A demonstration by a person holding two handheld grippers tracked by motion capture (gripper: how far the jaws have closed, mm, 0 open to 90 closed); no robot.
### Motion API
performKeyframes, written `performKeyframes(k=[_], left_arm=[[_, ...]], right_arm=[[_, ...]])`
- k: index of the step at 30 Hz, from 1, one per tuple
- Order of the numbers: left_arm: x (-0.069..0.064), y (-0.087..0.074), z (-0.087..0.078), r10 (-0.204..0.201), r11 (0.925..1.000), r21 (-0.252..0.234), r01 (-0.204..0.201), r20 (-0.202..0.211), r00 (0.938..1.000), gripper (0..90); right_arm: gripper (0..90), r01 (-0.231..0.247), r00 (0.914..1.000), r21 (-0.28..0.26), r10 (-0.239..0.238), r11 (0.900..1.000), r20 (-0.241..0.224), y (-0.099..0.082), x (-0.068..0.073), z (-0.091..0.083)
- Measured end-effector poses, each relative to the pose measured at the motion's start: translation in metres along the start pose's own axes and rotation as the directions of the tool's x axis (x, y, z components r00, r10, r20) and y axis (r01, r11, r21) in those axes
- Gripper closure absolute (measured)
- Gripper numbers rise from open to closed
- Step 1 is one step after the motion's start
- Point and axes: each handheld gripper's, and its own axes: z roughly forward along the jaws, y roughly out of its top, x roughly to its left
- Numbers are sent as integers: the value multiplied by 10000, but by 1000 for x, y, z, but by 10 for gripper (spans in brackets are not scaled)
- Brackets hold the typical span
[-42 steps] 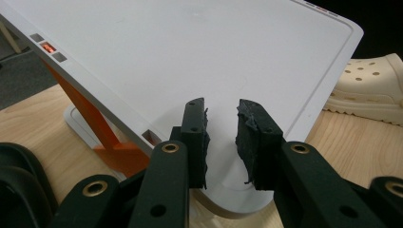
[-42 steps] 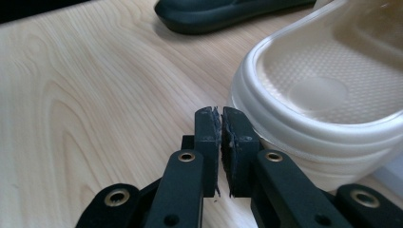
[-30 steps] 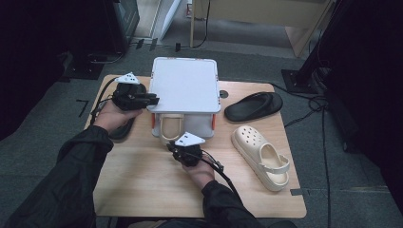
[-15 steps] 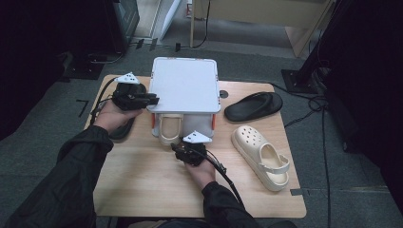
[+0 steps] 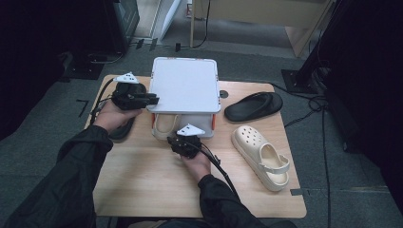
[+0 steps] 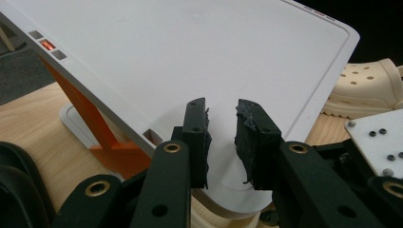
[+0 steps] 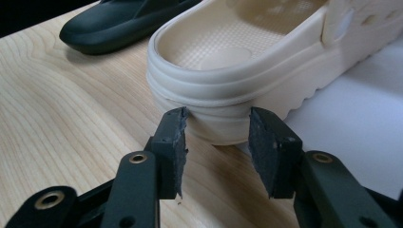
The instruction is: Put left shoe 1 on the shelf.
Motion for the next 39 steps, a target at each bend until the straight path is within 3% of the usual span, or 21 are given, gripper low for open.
performKeyframes(k=[5, 16, 21, 23, 26, 28, 29, 32, 39], left_arm=[[0, 0, 0, 21, 10000, -3, -21, -13, 10000, 744], [-2, 2, 0, 58, 9999, 112, -56, -142, 9999, 744], [-2, 2, 0, 104, 9998, 150, -101, -178, 9998, 742], [-2, 2, 0, 89, 9998, 161, -86, -160, 9998, 742], [-2, 2, 0, 84, 9998, 175, -81, -154, 9998, 742], [-2, 3, 0, 78, 9998, 193, -75, -160, 9998, 742], [-2, 3, 0, 78, 9998, 193, -75, -160, 9998, 741], [-3, 3, 0, 165, 9996, 245, -160, -184, 9997, 738], [-3, 3, 0, 246, 9994, 229, -242, -166, 9996, 732]], right_arm=[[566, -162, 9998, 54, 163, 9999, -91, 1, -1, -1], [558, -334, 9987, 199, 341, 9992, -384, -3, -15, -55], [548, -27, 9989, 273, 39, 9996, -458, -3, -18, -81], [581, 222, 9984, 313, -205, 9993, -524, -8, -22, -105], [590, 244, 9982, 331, -226, 9992, -556, -13, -26, -120], [571, -14, 9990, 669, 44, 9978, -454, -22, -36, -142], [571, -14, 9990, 669, 44, 9978, -454, -22, -36, -142], [564, -382, 9993, 626, 382, 9973, 10, -32, -50, -170], [565, -807, 9935, 342, 776, 9962, 836, -45, -73, -212]])
